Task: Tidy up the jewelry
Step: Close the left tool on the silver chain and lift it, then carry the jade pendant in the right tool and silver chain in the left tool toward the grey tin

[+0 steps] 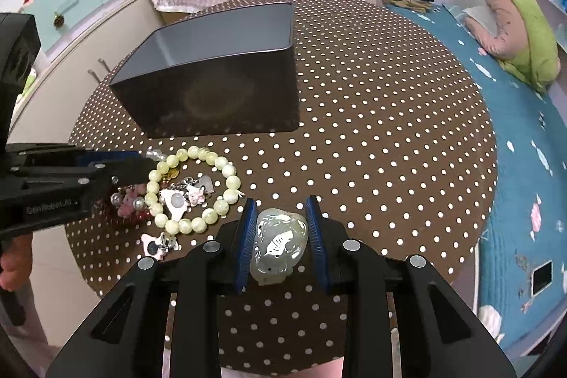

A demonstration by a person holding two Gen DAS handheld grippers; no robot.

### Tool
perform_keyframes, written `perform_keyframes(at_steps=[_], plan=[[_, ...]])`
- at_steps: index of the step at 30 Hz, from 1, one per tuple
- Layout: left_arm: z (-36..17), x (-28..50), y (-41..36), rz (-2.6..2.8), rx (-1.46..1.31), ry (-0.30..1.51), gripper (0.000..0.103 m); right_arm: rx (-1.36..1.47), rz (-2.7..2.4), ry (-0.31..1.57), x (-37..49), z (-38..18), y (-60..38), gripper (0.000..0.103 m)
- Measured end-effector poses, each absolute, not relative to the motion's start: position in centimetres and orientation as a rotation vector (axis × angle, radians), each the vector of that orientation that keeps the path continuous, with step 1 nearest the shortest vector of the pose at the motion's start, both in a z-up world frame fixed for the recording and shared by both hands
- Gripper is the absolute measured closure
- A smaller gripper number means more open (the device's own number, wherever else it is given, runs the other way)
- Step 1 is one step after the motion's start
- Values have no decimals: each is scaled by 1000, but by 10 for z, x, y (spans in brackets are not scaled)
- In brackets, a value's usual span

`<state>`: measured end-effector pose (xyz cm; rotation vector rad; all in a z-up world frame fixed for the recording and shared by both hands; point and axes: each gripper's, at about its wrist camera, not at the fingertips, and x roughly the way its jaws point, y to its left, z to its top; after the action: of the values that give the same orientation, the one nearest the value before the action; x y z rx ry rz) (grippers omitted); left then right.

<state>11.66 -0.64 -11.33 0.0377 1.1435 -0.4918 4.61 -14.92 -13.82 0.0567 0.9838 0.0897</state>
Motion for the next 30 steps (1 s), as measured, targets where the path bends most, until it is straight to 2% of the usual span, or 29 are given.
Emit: perform_keyframes(at_steps=[6,7,10,14,30], plan=[[-114,126,-22,-476,121,1119,83,59,90,982,49,-138,-148,74],[-115,124,-25,-466,154,1112,89,64,91,982,49,-138,-148,74],[-115,123,-36,-444,218,1087,97,70,92,979,47,-139,-150,74],[-116,124,-36,-452,192,1088,103,70,93,976,44,-139,-151,74],[-81,104,32,-454,-30,1043,103,93,78,951,38,-131,-164,74]])
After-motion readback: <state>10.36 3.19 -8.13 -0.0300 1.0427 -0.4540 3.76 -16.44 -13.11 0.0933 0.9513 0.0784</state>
